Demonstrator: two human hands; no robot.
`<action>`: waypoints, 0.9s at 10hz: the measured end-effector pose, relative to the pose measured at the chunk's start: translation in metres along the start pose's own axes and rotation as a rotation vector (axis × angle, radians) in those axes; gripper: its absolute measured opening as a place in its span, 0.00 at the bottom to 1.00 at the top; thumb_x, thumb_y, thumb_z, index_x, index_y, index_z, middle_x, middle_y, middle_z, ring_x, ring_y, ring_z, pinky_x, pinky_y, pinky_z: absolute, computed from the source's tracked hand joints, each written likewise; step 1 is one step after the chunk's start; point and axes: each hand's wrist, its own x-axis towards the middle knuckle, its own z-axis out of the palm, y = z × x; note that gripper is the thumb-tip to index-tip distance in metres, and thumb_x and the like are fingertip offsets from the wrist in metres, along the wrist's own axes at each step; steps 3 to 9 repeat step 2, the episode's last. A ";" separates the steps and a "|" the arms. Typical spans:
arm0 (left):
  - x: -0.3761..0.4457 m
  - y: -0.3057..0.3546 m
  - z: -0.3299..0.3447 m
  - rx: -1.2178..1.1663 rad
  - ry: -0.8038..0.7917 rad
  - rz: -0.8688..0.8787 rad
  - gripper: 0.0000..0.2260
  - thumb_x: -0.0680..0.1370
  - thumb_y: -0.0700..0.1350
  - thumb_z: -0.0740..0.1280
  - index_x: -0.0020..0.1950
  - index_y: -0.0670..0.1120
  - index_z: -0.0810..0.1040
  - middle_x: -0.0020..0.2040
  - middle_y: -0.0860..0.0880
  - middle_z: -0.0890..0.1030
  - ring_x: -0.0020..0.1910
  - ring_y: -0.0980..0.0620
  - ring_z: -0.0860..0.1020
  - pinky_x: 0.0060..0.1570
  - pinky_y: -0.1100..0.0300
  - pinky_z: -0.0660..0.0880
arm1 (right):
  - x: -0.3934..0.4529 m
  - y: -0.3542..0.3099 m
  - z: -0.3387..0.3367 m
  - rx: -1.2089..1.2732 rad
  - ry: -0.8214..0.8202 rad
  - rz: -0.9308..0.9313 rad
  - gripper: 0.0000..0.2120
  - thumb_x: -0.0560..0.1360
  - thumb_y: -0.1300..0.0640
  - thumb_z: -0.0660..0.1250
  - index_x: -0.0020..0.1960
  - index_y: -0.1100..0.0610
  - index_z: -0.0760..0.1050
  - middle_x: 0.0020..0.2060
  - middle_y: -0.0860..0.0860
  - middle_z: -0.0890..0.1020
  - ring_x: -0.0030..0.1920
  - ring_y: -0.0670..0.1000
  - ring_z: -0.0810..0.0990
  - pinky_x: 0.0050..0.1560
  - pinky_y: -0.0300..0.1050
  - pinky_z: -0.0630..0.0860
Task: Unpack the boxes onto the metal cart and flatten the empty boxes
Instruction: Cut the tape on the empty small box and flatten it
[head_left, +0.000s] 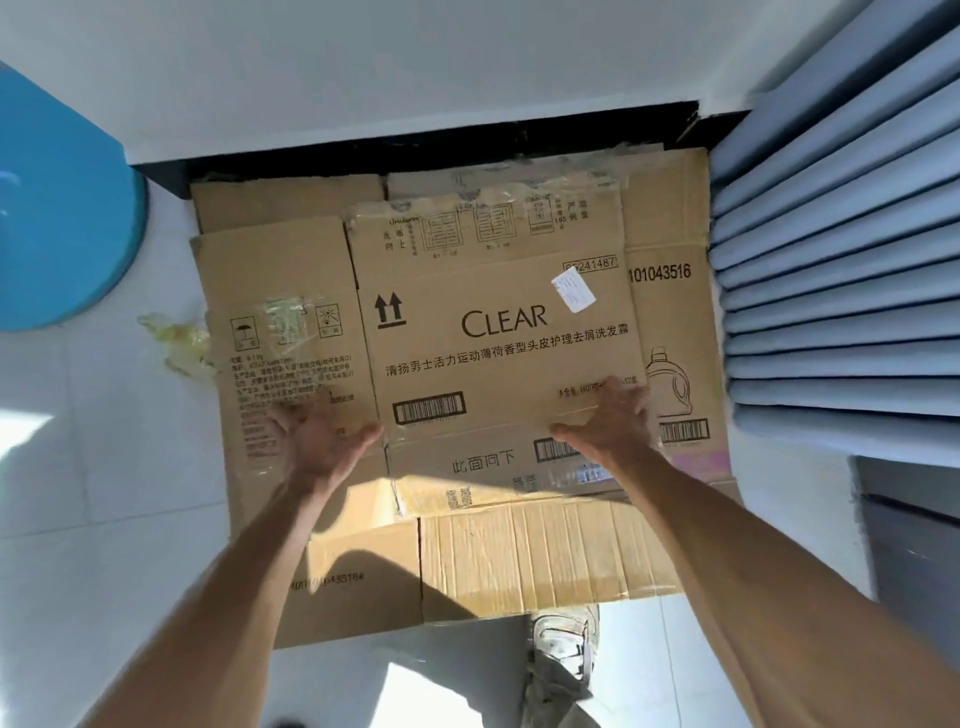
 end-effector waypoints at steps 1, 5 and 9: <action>-0.012 0.003 -0.002 0.114 -0.024 0.054 0.36 0.72 0.61 0.71 0.76 0.56 0.62 0.79 0.42 0.46 0.77 0.38 0.49 0.74 0.41 0.56 | -0.010 0.015 0.006 0.028 -0.164 0.084 0.53 0.65 0.36 0.75 0.77 0.57 0.52 0.76 0.64 0.53 0.72 0.65 0.63 0.70 0.58 0.68; -0.040 0.000 -0.006 0.141 -0.181 0.129 0.32 0.75 0.57 0.69 0.76 0.51 0.63 0.79 0.47 0.51 0.76 0.42 0.58 0.73 0.47 0.61 | -0.040 0.014 -0.001 0.163 -0.354 0.151 0.35 0.76 0.43 0.67 0.74 0.63 0.63 0.72 0.65 0.65 0.70 0.65 0.68 0.67 0.52 0.71; -0.040 0.000 -0.006 0.141 -0.181 0.129 0.32 0.75 0.57 0.69 0.76 0.51 0.63 0.79 0.47 0.51 0.76 0.42 0.58 0.73 0.47 0.61 | -0.040 0.014 -0.001 0.163 -0.354 0.151 0.35 0.76 0.43 0.67 0.74 0.63 0.63 0.72 0.65 0.65 0.70 0.65 0.68 0.67 0.52 0.71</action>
